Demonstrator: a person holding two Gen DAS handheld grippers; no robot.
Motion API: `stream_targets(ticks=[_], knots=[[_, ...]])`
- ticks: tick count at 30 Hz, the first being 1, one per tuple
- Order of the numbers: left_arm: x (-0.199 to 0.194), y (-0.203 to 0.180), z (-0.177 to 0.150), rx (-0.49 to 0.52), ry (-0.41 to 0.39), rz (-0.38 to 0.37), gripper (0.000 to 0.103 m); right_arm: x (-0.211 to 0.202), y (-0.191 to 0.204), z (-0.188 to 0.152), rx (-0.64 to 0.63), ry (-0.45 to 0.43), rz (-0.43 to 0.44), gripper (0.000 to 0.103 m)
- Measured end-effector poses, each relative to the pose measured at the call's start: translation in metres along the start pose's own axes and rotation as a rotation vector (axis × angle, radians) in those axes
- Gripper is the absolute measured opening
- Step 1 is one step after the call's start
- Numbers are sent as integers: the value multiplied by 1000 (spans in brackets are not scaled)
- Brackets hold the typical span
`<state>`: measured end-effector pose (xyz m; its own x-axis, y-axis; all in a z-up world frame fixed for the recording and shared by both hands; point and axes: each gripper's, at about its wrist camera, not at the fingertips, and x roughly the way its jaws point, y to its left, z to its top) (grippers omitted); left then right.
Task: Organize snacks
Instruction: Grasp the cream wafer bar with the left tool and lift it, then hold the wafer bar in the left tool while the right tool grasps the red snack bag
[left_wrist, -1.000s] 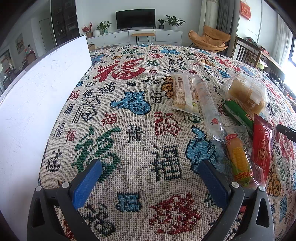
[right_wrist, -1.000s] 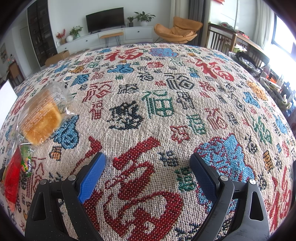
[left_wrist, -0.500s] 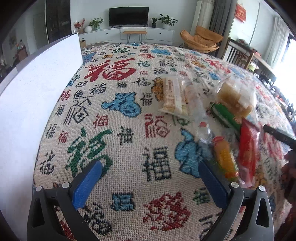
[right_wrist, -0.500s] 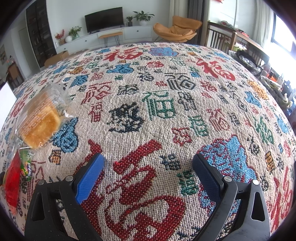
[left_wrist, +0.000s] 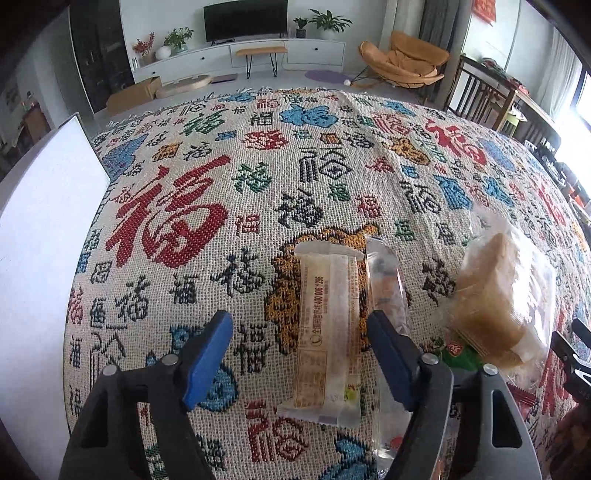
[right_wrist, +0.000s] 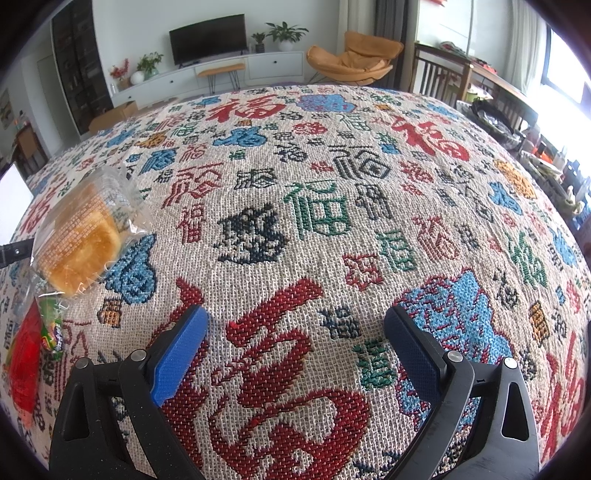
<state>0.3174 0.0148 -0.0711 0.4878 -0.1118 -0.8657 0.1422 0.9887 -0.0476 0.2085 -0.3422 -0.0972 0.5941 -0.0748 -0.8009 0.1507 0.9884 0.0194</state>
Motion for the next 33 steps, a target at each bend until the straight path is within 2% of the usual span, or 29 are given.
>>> stream_targets(ticks=[2,3,4,9,17,23,24,25,28,29,31,32,33], knots=[[1,-1,-3,23,-12,20,57,0,0,0,0,0,0,99],[1,0,-3,29,-19,20,46,0,0,0,0,0,0,99],[-1,1,-4,27,-25,11,29,0,0,0,0,0,0,99],[-25,23,-37,-45,-31,-31,29,0,0,0,0,0,0,99],[-88,51,-149,-69,-47,14,29,0,0,1,1,1,1,99],[-122,59,-196,-112,-122,-18,29,4,1,8,-34,26,26,99],[-127,60,-200,-120,-134,-29,29,2,0,9,-19,61,48,98],[-131,60,-201,-122,-146,-37,29,-5,0,8,26,89,117,97],[-139,61,-206,-116,-184,-45,29,-28,16,-7,219,196,553,97],[-139,62,-207,-123,-187,-56,29,-31,29,-13,253,238,625,96],[-141,65,-211,-148,-192,-85,29,-33,56,-22,290,285,661,95],[-143,67,-214,-156,-198,-95,29,-31,69,-25,294,299,663,91],[-143,69,-215,-159,-203,-100,29,-29,81,-25,284,301,655,70]])
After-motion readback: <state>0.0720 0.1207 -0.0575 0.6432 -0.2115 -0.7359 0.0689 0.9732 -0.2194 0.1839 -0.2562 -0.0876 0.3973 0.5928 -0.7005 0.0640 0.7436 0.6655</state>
